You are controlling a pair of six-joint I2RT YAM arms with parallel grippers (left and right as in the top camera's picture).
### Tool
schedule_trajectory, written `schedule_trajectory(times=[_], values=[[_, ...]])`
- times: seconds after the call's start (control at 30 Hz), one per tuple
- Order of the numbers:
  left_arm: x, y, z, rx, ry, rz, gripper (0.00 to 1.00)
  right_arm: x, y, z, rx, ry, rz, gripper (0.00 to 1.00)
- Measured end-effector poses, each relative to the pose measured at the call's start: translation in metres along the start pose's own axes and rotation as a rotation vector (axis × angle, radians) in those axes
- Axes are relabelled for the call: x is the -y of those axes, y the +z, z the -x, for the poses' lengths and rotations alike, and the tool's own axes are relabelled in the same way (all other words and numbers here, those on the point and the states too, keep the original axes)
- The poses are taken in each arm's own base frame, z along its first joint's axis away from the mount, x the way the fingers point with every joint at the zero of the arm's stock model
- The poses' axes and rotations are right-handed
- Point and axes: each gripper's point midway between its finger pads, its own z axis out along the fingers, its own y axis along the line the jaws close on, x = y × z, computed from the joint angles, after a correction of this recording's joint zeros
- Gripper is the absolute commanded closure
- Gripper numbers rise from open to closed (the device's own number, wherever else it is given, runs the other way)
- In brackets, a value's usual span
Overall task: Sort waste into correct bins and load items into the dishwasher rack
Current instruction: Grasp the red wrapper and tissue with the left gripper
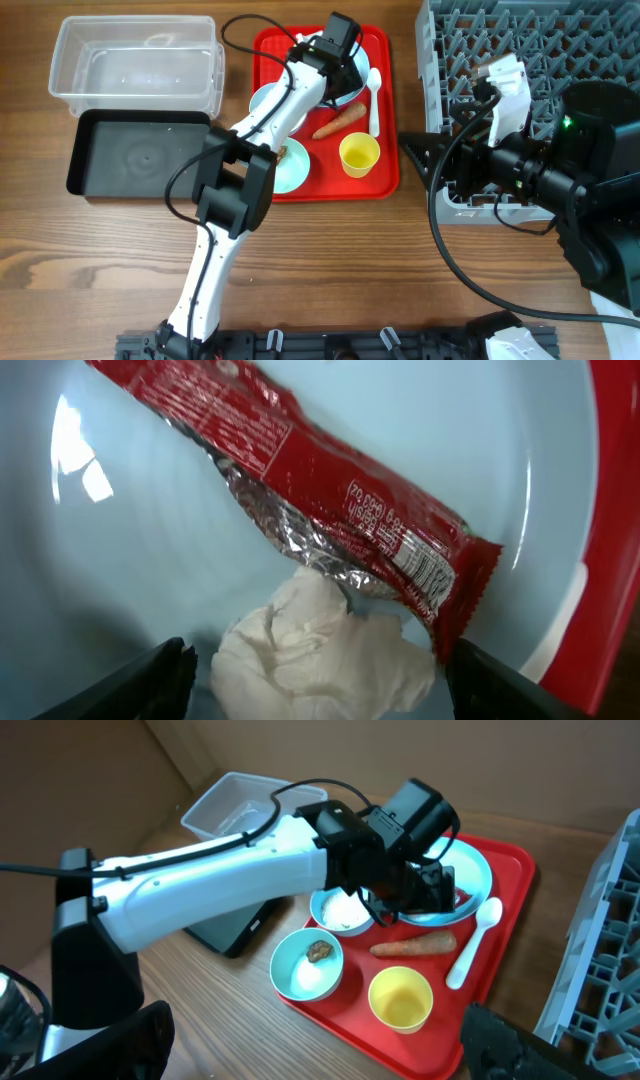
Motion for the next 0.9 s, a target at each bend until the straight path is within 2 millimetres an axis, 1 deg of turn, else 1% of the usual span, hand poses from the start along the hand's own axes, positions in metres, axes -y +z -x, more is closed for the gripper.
schedule_trajectory(times=[0.1,0.17,0.27,0.3,0.33,0.4,0.43,0.8,0.83,0.9], values=[[0.001,0.004,-0.002,-0.001,0.004,0.000,0.19,0.000,0.000,0.000,0.000,0.000,0.000,0.07],[0.004,0.004,0.000,0.009,0.003,-0.011,0.27,0.000,0.000,0.000,-0.001,0.000,0.000,0.07],[0.007,0.004,0.002,0.019,-0.003,-0.021,0.50,0.000,0.000,0.000,-0.001,0.000,0.000,0.07],[0.007,0.004,0.003,0.024,-0.006,-0.024,0.61,0.000,0.000,0.000,-0.001,0.000,0.000,0.07],[0.008,0.004,0.004,0.025,0.004,-0.025,0.69,0.000,0.000,0.000,-0.001,0.000,0.000,0.07],[0.008,0.004,0.004,0.025,-0.006,-0.025,0.92,0.000,0.000,0.000,-0.001,0.000,0.000,0.07],[0.008,0.004,0.003,0.025,-0.008,-0.025,0.96,0.000,0.000,0.000,-0.001,0.000,0.000,0.07],[0.005,0.004,0.004,0.021,0.015,-0.018,0.96,0.000,0.000,0.000,-0.001,0.000,0.000,0.07],[0.003,0.002,0.005,0.019,0.019,-0.013,0.96,0.000,0.000,0.000,-0.001,0.000,0.000,0.07],[-0.001,-0.008,0.011,0.022,0.024,-0.010,0.96,0.000,0.000,0.000,-0.001,0.000,0.000,0.07]])
